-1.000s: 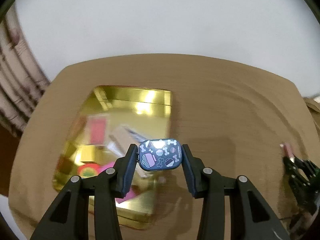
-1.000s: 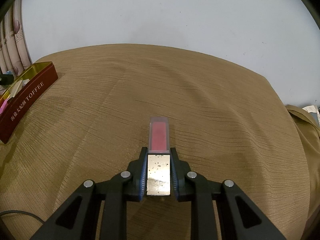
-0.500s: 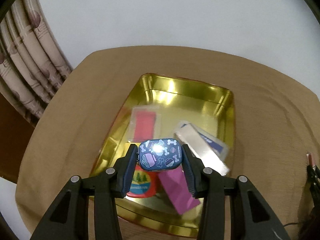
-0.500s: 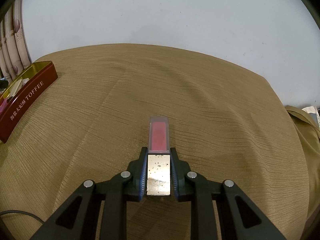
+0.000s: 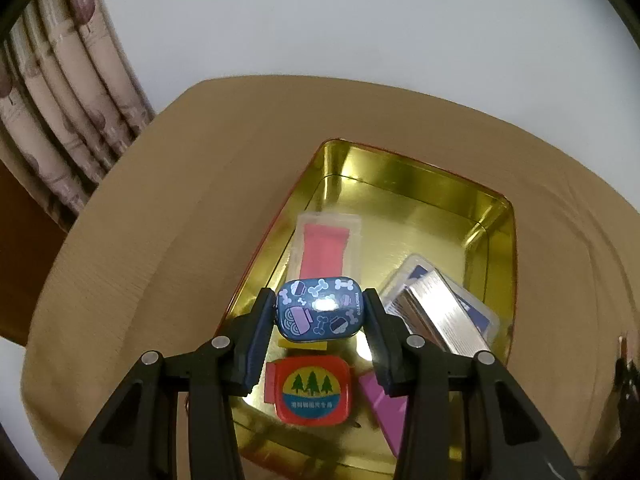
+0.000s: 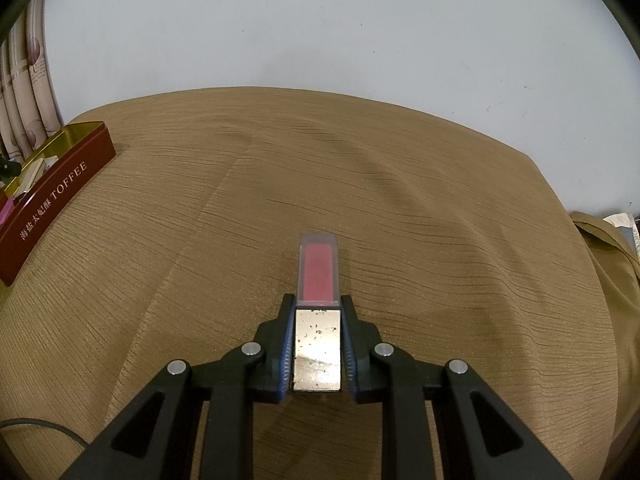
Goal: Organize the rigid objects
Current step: 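Carry the blue patterned tin into the gold tin and open the left tool, then withdraw the left tool from the tin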
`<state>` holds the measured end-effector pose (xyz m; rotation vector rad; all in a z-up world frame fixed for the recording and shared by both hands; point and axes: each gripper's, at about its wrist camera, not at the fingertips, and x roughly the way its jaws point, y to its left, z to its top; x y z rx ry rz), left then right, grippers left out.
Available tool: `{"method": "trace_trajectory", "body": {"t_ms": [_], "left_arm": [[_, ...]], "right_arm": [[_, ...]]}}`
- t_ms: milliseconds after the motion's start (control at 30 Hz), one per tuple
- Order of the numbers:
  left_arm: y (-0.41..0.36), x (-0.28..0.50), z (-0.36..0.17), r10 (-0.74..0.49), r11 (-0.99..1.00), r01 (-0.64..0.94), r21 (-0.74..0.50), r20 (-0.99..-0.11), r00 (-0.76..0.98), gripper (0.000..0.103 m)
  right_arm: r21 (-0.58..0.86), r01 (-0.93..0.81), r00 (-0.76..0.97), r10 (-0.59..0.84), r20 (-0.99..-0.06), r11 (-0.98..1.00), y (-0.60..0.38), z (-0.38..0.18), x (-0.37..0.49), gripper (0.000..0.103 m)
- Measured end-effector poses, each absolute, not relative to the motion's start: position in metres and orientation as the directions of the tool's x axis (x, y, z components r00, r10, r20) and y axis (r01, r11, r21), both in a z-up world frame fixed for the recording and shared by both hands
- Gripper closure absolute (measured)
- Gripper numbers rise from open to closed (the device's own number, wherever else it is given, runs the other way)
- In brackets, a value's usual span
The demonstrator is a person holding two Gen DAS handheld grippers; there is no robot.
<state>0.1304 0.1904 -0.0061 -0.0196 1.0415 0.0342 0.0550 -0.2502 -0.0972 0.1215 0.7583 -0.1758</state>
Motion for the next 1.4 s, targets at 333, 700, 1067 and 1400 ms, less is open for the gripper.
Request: {"method": "trace_trajectory", "body": {"t_ms": [333,700,1067,1400], "left_arm": [[0.193,0.139,-0.027,0.023,0.999,-0.037,0.007,-0.883,0.469,0.063],[0.181,0.139,-0.033,0.072,0.997,-0.028,0.066,-0.877,0.476,0.059],[0.181,0.124,-0.024,0.065,0.997,-0.005,0.073,-0.859,0.508,0.049],[0.174,0.11,-0.004,0.041,0.997,0.029,0.068,-0.83,0.556,0.032]], "right_arm": [[0.046,0.203,0.712,-0.115,-0.692,0.978,-0.25,-0.097,0.055,0.082],[0.043,0.202,0.712,-0.117,-0.692,0.978,-0.25,-0.097,0.055,0.082],[0.041,0.202,0.712,-0.118,-0.692,0.978,-0.25,-0.097,0.055,0.082],[0.035,0.202,0.711,-0.122,-0.692,0.979,-0.25,-0.096,0.054,0.081]]}}
